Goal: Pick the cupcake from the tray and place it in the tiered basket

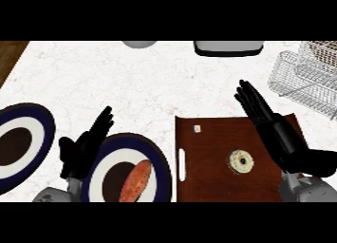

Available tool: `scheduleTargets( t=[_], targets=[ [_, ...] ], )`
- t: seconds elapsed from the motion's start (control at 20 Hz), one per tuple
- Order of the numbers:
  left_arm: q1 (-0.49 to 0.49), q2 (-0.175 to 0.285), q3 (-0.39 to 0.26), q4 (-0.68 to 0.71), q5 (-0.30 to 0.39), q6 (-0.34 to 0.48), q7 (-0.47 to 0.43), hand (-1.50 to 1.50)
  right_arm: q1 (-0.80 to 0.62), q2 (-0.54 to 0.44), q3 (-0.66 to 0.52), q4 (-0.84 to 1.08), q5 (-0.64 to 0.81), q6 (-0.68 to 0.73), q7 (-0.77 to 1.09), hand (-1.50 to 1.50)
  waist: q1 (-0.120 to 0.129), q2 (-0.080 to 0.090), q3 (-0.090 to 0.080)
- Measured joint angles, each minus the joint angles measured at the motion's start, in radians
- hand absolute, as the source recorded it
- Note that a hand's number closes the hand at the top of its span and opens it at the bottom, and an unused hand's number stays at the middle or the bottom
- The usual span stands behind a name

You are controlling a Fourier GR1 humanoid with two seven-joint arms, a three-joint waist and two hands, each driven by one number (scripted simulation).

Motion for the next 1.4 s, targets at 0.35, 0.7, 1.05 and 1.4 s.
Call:
scheduleTargets(
  t=[0.35,0.7,1.05,1.4],
  targets=[
    [-0.051,0.122,0.107,-0.016,-0.11,0.089,-0.01,0.0,0.066,0.033,-0.167,0.017,-0.121,-0.05,-0.05,1.5,-0.013,0.004,0.014],
    [-0.046,0.179,0.157,-0.014,-0.16,0.125,-0.027,0.0,0.264,-0.03,-0.283,0.077,0.091,-0.308,0.037,-1.5,-0.006,0.018,0.003],
    [-0.064,0.183,0.169,-0.022,-0.185,0.12,-0.002,0.0,0.402,-0.213,-0.292,-0.137,0.143,-0.197,0.208,-1.5,0.007,0.018,0.001],
    [-0.093,0.183,0.175,-0.01,-0.19,0.104,0.002,0.0,0.326,-0.439,-0.226,-0.269,0.15,0.014,0.524,-1.5,0.025,0.021,-0.001]
  ],
)
